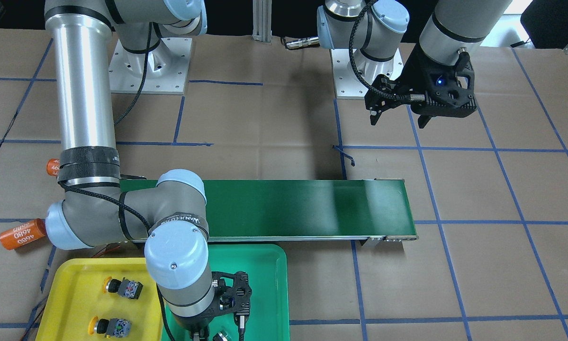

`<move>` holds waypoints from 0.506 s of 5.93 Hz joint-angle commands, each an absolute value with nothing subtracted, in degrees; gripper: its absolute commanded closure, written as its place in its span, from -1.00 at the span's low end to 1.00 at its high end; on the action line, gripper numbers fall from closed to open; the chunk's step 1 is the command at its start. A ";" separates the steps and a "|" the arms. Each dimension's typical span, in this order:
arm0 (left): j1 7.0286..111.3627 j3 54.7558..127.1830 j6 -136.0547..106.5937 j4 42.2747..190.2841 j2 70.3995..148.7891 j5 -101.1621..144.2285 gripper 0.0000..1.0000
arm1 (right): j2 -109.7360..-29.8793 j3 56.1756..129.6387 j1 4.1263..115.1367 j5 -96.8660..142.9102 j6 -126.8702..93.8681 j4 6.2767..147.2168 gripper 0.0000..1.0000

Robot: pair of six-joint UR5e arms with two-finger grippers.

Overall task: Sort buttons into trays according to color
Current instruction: 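Carry green-capped button into green tray and open right gripper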

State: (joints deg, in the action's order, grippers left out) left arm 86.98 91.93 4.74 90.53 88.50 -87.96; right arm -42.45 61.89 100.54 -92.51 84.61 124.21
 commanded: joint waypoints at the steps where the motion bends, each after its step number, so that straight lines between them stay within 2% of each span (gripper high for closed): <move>1: 87.01 91.85 4.75 90.44 88.51 -87.89 -0.98 | -47.51 62.40 100.55 -92.63 84.11 117.48 -1.00; 3: 86.92 91.93 4.75 90.53 88.51 -87.98 -0.98 | -54.56 62.58 100.46 -93.16 69.19 101.07 -1.00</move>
State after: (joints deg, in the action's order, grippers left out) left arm 86.95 91.91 4.75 90.51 88.51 -87.96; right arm -51.62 62.53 100.51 -92.99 77.27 108.62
